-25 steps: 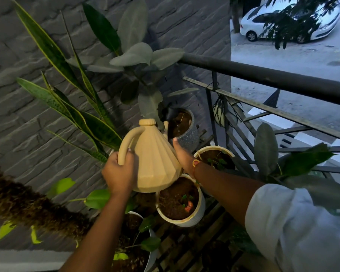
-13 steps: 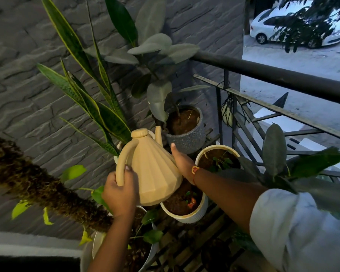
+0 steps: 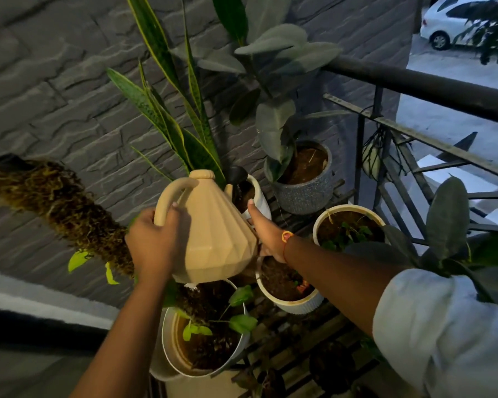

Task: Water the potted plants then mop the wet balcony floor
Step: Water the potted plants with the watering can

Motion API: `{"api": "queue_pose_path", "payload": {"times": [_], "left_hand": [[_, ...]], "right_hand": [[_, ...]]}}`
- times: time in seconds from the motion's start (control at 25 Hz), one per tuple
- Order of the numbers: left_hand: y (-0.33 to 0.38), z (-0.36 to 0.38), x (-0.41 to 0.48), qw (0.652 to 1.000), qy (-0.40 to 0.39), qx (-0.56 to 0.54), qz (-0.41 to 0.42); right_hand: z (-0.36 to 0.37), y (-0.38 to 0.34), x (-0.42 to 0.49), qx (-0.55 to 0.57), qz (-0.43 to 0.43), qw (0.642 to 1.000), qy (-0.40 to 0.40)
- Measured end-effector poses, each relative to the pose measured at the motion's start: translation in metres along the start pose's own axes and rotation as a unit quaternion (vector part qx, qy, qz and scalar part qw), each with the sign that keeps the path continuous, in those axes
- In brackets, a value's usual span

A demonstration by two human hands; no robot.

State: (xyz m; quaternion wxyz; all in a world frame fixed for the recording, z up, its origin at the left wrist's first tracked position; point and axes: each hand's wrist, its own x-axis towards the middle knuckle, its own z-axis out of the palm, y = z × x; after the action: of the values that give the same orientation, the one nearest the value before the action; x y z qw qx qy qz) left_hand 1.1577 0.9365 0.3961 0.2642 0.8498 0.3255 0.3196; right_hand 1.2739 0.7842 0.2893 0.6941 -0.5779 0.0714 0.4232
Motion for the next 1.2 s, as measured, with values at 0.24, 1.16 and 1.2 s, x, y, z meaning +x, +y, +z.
{"api": "queue_pose_path", "payload": {"times": [0.24,1.16,1.2], "left_hand": [[0.04,-0.005,0.042,0.998,-0.069,-0.003,-0.004],[0.099,-0.003,0.096,0.986,-0.15,-0.069,-0.019],[0.1,-0.003,0.092,0.986,-0.147,-0.07,-0.021]], "right_hand": [[0.0,-0.001,-0.001,0.047,0.023,0.997,-0.055],[0.009,-0.021,-0.014,0.093,-0.013,0.989,-0.111],[0.007,-0.021,-0.014,0.088,-0.013,0.99,-0.112]]}}
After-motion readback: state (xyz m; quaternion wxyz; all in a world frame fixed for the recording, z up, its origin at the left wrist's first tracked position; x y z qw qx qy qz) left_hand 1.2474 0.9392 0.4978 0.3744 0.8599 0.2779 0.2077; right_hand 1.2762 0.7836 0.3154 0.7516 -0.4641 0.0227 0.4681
